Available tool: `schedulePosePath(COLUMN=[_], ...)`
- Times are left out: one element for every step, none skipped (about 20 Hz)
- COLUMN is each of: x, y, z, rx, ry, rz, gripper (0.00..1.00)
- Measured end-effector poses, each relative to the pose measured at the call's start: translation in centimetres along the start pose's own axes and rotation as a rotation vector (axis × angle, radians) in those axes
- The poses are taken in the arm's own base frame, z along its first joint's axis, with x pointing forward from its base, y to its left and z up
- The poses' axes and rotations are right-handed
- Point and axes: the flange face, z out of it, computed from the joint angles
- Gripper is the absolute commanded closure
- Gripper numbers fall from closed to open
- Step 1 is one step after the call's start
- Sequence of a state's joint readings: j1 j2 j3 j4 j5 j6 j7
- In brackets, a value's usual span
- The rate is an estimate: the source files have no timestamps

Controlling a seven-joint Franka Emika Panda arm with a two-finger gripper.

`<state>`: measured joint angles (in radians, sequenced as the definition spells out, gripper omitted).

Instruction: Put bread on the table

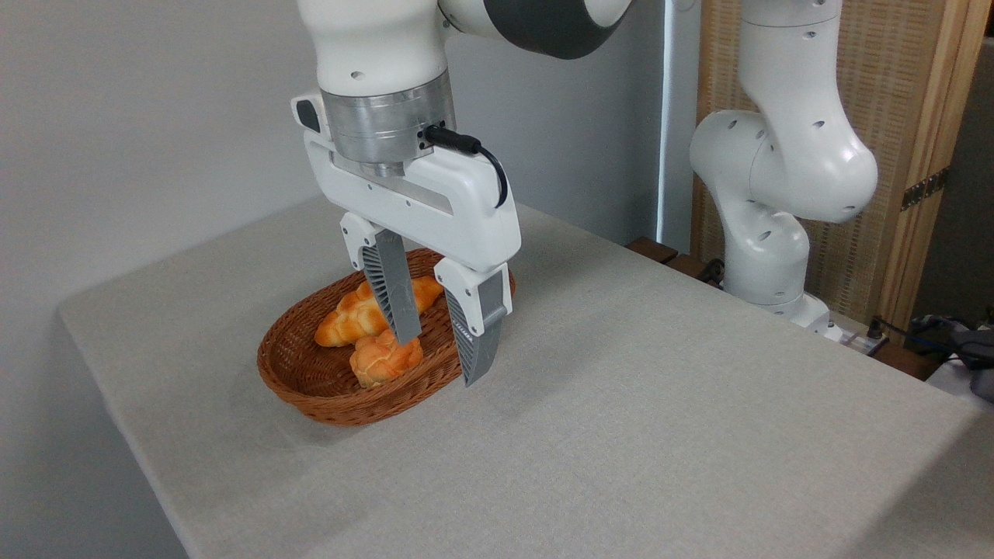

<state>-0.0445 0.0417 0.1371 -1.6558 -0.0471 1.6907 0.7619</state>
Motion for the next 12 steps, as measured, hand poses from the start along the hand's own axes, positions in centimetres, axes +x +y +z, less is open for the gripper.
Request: schedulePosePath(x=[0.0,0.2,0.7,1.1,1.4,1.4,1.5,1.5,1.5,1.5,1.5,1.6], y=[0.0,0.4,1.5,2.6,3.5,4.0,4.3,4.5,4.5,4.5,4.5,4.6], z=[0.0,-0.2,-0.8,-1.5,-2.2,-2.6,-2.9,-3.0,-3.0,-3.0,-3.0,-2.9], rx=[0.000,-0.001,-0.004,-0.004,-0.002,0.000,0.002,0.003,0.003,0.003,0.002,0.002], ry=[0.000,0.001,0.002,0.003,0.008,0.011,0.013,0.015,0.015,0.014,0.014,0.013], rz=[0.005,0.022,0.048,0.068,0.082,0.091,0.096,0.098,0.099,0.099,0.099,0.105], gripper=[0.00,0.00,0.00,0.00,0.00,0.00,0.00,0.00,0.00,0.00,0.00,0.00])
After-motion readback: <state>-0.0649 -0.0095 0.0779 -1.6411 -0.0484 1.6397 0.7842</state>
